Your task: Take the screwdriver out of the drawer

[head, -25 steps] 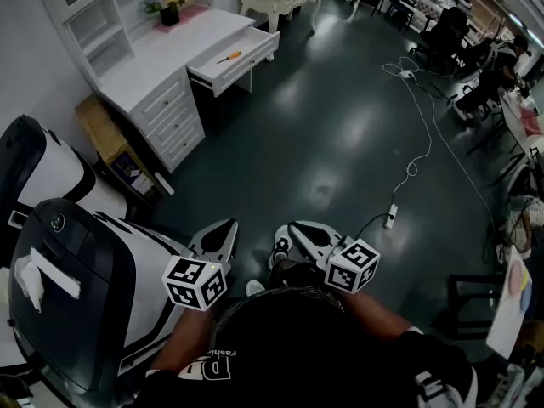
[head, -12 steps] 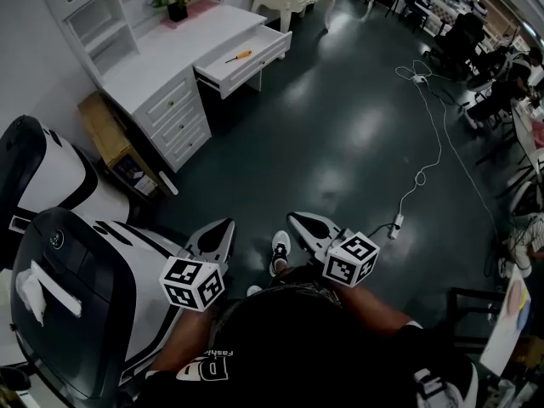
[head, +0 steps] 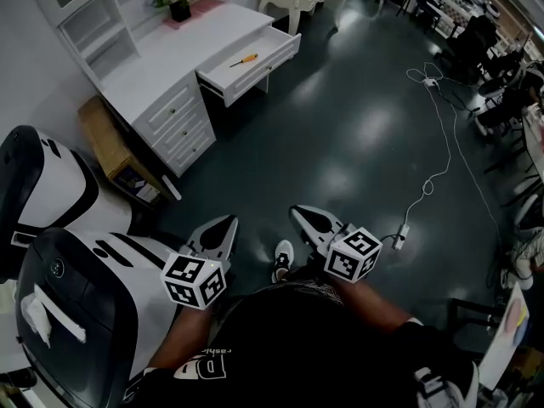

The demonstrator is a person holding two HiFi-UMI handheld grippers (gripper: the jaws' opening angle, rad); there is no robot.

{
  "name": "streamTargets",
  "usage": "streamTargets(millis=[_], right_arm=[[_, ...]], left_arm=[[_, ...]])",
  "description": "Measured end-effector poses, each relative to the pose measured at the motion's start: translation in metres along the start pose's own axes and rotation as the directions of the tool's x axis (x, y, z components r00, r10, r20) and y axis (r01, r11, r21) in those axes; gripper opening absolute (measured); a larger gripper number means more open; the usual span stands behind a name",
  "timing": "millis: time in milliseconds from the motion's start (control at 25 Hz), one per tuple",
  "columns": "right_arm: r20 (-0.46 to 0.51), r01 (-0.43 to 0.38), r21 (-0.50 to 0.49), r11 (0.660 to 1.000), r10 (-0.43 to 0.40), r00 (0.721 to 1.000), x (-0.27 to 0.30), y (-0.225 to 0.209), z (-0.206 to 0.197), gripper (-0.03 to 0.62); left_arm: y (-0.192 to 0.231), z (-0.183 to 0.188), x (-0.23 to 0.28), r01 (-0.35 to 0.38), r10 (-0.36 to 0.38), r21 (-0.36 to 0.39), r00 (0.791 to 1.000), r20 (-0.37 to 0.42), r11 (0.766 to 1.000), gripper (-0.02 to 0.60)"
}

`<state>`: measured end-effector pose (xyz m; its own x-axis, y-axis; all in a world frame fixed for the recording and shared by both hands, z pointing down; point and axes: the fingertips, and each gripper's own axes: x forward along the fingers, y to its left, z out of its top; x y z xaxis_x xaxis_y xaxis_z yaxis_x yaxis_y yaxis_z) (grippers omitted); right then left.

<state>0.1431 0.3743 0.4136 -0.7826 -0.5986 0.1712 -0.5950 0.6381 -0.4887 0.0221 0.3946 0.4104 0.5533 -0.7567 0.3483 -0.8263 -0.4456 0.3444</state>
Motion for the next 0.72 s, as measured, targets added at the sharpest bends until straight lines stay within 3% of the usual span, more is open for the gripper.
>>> streamTargets(millis=[280,720], right_arm=[[-0.037,-0.033,0.014,0.999,0.033,0.999,0.022,-0.029,0.01,0.009],[0.003,-0.062,-0.009,0.998,0.062,0.998,0.027,-0.087,0.059,0.009]], left_arm=[[0.005,0.019,0.045,0.016,-0.017,-0.049,1.0,-0.013,0.999,0.014],[-0.009,0.057,0.116,0.006,-0.006,-0.002,1.0,0.007,1.0,0.014]])
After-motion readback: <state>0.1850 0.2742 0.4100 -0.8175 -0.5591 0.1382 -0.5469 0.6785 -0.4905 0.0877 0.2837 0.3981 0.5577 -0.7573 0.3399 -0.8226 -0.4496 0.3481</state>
